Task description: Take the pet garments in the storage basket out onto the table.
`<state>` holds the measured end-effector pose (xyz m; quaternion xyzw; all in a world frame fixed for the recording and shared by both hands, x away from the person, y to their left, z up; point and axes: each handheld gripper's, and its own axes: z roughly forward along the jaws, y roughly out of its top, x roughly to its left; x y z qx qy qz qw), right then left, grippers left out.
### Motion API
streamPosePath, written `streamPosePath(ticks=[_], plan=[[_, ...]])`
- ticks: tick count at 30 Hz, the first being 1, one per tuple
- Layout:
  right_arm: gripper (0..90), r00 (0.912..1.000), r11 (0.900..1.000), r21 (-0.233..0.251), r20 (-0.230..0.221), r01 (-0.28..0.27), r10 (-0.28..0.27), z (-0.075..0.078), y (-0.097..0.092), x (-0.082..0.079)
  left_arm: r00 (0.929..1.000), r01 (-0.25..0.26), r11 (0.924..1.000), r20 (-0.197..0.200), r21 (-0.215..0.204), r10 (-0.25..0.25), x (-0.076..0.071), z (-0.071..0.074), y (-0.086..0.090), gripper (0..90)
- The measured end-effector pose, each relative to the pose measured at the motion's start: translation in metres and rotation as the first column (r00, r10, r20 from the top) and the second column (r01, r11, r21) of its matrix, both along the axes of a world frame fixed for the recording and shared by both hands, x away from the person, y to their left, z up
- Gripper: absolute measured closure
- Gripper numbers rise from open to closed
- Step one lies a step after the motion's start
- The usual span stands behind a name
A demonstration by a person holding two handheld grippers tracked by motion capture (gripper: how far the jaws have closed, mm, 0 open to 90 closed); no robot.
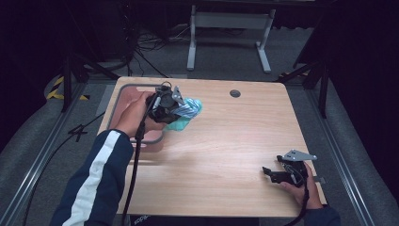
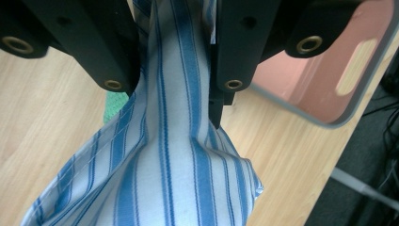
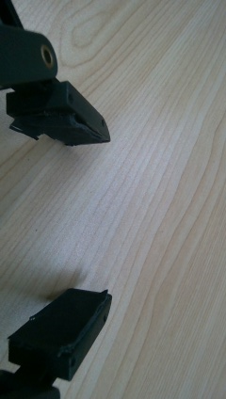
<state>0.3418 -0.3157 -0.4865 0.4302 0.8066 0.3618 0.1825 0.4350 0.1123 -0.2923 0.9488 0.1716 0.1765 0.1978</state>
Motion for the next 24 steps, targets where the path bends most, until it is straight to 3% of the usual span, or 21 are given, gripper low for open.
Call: streamPosePath(ticks=[14,17,19,24], plan=[[19.7,1.0,1.0,0.0,0.0,0.0,0.0,0.0,0.0,0.0,0.9947,0.087,0.9962,-0.055,0.007,-0.087,0.0,-0.019,-0.038,75.2],[19.8,1.0,1.0,0.0,0.0,0.0,0.0,0.0,0.0,0.0,0.9947,0.084,0.9964,-0.06,0.003,-0.084,0.001,-0.026,-0.045,75.2],[19.7,1.0,1.0,-0.001,0.0,0.0,0.0,0.0,0.0,0.0,0.9911,0.111,0.9938,-0.074,0.008,-0.11,0.002,-0.031,-0.05,75.2],[19.8,1.0,1.0,0.0,0.0,0.0,0.0,0.0,0.0,0.0,0.987,0.116,0.9932,-0.113,0.005,-0.115,0.001,-0.049,-0.064,75.1]])
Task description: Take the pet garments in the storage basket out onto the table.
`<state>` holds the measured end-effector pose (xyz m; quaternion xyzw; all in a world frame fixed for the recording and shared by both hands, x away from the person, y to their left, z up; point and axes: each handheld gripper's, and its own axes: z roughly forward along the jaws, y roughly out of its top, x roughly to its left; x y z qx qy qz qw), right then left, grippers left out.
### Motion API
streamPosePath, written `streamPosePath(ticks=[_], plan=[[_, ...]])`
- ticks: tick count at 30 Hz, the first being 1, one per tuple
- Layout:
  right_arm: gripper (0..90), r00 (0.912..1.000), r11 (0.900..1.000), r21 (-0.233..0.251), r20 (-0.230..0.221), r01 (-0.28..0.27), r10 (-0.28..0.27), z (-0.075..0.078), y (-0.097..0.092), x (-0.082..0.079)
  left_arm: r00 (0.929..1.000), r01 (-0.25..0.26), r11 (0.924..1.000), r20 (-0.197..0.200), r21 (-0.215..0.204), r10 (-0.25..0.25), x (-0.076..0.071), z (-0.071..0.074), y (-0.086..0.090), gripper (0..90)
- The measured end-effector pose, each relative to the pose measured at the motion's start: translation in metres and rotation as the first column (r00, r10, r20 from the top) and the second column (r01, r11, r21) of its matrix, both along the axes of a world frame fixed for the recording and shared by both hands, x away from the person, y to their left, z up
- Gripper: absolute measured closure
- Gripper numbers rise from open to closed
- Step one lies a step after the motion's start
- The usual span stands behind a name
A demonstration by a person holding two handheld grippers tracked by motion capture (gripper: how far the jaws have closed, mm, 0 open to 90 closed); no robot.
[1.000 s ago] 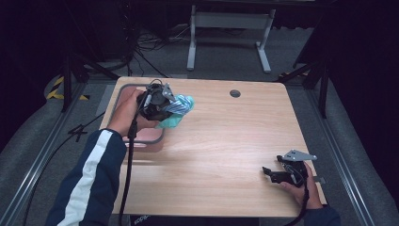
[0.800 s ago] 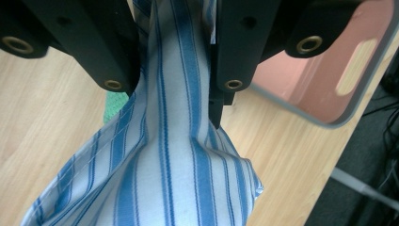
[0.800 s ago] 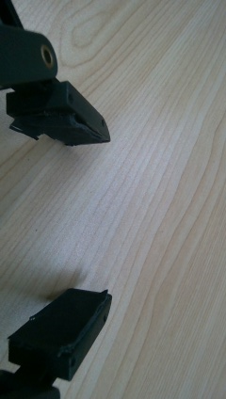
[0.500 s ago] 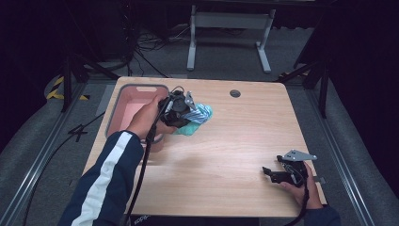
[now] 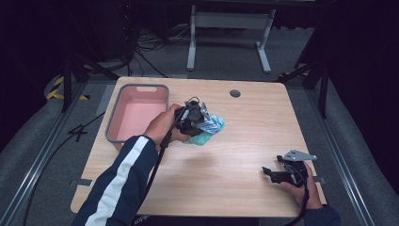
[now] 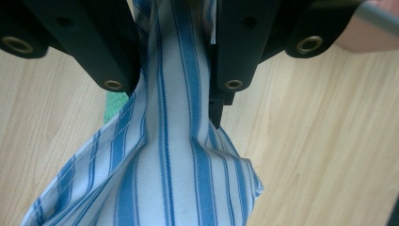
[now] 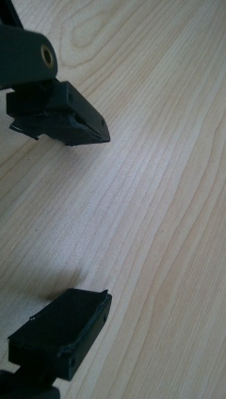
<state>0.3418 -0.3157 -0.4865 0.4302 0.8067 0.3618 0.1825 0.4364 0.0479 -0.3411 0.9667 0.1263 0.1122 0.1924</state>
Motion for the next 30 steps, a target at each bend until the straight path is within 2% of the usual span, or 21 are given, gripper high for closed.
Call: streamPosePath(ticks=[4,6,9,16,18,20,23,25,30], plan=[[19.7,1.0,1.0,0.0,0.0,0.0,0.0,0.0,0.0,0.0,0.9994,0.021,0.9996,-0.028,0.017,-0.021,0.001,-0.013,-0.012,75.0],[19.7,1.0,1.0,0.0,0.0,0.0,0.0,0.0,0.0,0.0,0.9986,0.038,0.9985,-0.039,0.04,-0.036,0.002,-0.019,-0.019,74.9],[19.8,1.0,1.0,0.0,0.0,-0.001,0.001,0.0,0.0,0.0,0.9978,0.04,0.9979,-0.055,0.051,-0.037,0.002,-0.027,-0.025,74.6],[19.8,1.0,1.0,0.0,0.0,-0.001,0.001,0.0,0.0,0.0,0.9942,0.079,0.9917,-0.08,0.101,-0.071,-0.001,-0.047,-0.039,73.8],[19.8,1.0,1.0,0.0,0.0,0.0,0.0,0.0,0.0,0.0,0.9926,0.09,0.9893,-0.092,0.115,-0.079,-0.003,-0.05,-0.043,73.7],[19.8,1.0,1.0,0.0,0.0,-0.001,0.001,0.0,0.0,0.0,0.9926,0.091,0.9899,-0.09,0.109,-0.082,-0.004,-0.052,-0.044,73.5],[19.8,1.0,1.0,-0.001,0.0,0.0,0.0,0.0,0.0,0.0,0.9903,0.102,0.9852,-0.108,0.138,-0.087,-0.006,-0.055,-0.048,72.1],[19.8,1.0,1.0,-0.001,0.0,-0.001,0.001,0.0,0.0,0.0,0.9899,0.105,0.984,-0.11,0.144,-0.09,-0.006,-0.057,-0.049,70.2],[19.8,1.0,1.0,-0.001,0.0,0.0,0.0,0.0,0.0,0.0,0.9898,0.1,0.9842,-0.116,0.146,-0.084,-0.006,-0.062,-0.049,64.0]])
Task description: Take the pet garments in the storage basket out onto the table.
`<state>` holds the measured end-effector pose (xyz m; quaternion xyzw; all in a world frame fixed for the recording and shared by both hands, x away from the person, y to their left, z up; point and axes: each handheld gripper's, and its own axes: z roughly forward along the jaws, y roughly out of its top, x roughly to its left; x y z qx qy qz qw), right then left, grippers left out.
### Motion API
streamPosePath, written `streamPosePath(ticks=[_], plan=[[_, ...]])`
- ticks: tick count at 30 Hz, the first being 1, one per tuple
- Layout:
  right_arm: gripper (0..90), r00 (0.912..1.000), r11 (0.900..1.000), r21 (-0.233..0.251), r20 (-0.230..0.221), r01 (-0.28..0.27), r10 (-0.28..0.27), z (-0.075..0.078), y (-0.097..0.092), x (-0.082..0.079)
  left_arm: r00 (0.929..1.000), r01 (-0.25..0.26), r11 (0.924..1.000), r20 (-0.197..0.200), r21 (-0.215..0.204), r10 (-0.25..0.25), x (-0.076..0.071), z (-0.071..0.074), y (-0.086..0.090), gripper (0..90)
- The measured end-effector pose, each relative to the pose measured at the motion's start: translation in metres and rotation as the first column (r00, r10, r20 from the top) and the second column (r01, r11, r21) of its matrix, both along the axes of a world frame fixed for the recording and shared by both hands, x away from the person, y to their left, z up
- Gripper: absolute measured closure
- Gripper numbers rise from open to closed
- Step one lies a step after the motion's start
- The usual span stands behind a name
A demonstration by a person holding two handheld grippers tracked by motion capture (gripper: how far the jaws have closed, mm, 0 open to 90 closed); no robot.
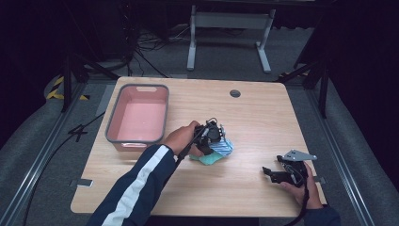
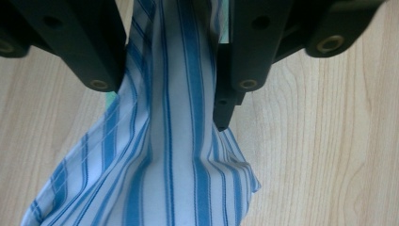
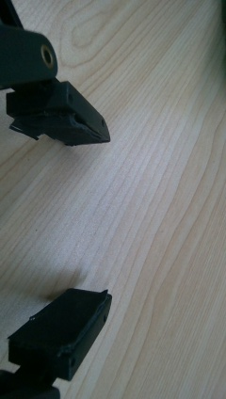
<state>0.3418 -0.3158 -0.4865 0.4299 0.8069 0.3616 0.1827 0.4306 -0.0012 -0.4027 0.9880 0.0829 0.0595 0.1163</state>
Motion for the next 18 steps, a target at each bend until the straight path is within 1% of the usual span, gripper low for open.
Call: streamPosePath(ticks=[1,3,4,6,8,9,10,11,12,13,14,16,17,18], plan=[[19.8,1.0,1.0,0.0,0.0,0.0,0.0,0.0,0.0,0.0,0.9999,-0.01,0.9999,-0.004,-0.003,0.01,-0.001,-0.001,0.0,61.6],[19.7,1.0,1.0,0.0,0.0,0.0,0.0,0.0,0.0,0.0,1.0,-0.005,1.0,0.003,-0.001,0.005,0.0,0.0,0.0,55.5],[19.8,1.0,1.0,0.001,0.0,0.0,0.0,0.0,0.0,0.0,0.9999,-0.006,1.0,0.016,0.003,0.006,0.0,0.001,0.0,55.5],[19.8,1.0,1.0,0.0,0.0,0.0,0.0,0.0,0.0,0.0,0.9997,-0.021,0.9997,0.016,-0.011,0.021,0.0,0.004,0.003,49.2],[19.7,1.0,1.0,0.001,0.0,0.0,0.0,0.0,0.0,0.0,0.9995,-0.022,0.9996,0.022,-0.016,0.023,0.0,0.006,0.005,47.7],[19.8,1.0,1.0,0.001,0.0,0.0,0.0,0.0,0.0,0.0,0.9993,-0.028,0.9993,0.025,-0.024,0.028,0.001,0.007,0.007,45.9],[19.7,1.0,1.0,0.0,0.0,0.0,0.0,0.0,0.0,0.0,0.9988,-0.041,0.9983,0.025,-0.042,0.042,0.001,0.008,0.009,44.6],[19.7,1.0,1.0,0.0,0.0,0.0,0.0,0.0,0.0,0.0,0.9989,-0.038,0.9986,0.026,-0.037,0.039,0.001,0.01,0.01,43.0],[19.7,1.0,1.0,0.001,0.0,0.0,0.0,0.0,0.0,0.0,0.9983,-0.044,0.9979,0.038,-0.047,0.045,0.001,0.01,0.012,41.1],[19.7,1.0,1.0,0.001,0.0,0.0,0.0,0.0,0.0,0.0,0.9968,-0.064,0.9966,0.045,-0.053,0.066,0.001,0.012,0.014,38.1],[19.8,1.0,1.0,0.0,0.0,0.0,0.0,0.0,0.0,0.0,0.997,-0.059,0.9962,0.047,-0.065,0.062,0.001,0.012,0.015,36.3],[19.7,1.0,1.0,0.0,0.0,0.0,0.0,0.0,0.0,0.0,0.9952,-0.074,0.9934,0.057,-0.088,0.079,0.0,0.014,0.018,33.8],[19.7,1.0,1.0,0.001,0.0,0.0,0.0,0.0,0.0,0.0,0.9946,-0.074,0.993,0.066,-0.092,0.08,-0.001,0.016,0.019,33.1],[19.7,1.0,1.0,-0.001,0.001,0.0,0.0,0.0,0.0,0.0,0.9941,-0.068,0.9921,0.077,-0.106,0.076,-0.002,0.017,0.021,32.1]])
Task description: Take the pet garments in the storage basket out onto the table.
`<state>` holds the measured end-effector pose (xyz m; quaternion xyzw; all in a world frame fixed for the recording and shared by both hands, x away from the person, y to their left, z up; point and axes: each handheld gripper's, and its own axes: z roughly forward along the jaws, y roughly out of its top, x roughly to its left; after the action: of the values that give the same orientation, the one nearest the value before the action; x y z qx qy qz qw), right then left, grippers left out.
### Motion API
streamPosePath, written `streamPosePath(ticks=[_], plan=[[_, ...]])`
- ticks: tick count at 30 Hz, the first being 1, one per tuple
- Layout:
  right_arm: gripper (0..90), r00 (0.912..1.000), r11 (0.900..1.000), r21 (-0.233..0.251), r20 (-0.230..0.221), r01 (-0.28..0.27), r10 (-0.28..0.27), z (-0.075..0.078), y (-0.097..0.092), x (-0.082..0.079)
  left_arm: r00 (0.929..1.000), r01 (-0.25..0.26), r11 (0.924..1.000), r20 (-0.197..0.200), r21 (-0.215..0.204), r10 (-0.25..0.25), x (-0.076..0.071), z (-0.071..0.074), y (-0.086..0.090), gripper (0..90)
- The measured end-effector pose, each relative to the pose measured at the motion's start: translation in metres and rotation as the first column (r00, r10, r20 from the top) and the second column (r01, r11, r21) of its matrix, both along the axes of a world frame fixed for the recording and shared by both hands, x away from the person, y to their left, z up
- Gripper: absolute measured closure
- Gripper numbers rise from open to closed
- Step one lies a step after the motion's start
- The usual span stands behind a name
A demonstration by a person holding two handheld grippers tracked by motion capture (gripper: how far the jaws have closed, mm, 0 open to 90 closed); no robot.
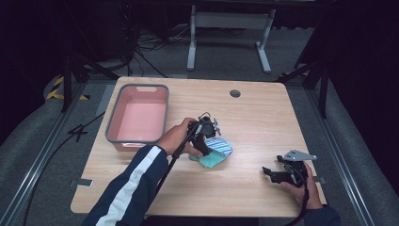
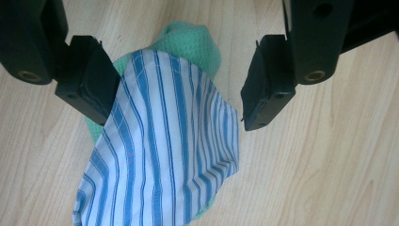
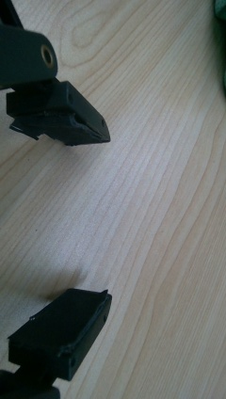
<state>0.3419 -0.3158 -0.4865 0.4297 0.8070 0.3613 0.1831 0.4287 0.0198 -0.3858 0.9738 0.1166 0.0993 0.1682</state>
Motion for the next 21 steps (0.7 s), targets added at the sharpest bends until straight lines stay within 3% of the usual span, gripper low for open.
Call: streamPosePath(ticks=[4,12,21], plan=[[19.8,1.0,1.0,0.002,0.0,0.001,-0.001,0.0,0.0,0.0,1.0,-0.003,0.9993,0.009,-0.036,0.004,-0.005,0.007,0.007,30.3],[19.8,1.0,1.0,0.001,0.0,0.001,-0.001,0.0,0.0,0.0,0.9991,0.003,0.9982,0.041,-0.06,0.0,-0.013,0.016,0.022,27.1],[19.7,1.0,1.0,0.001,0.0,0.0,0.0,0.0,0.0,0.0,0.9949,0.014,0.9944,0.101,-0.105,-0.003,-0.034,0.032,0.044,26.9]])
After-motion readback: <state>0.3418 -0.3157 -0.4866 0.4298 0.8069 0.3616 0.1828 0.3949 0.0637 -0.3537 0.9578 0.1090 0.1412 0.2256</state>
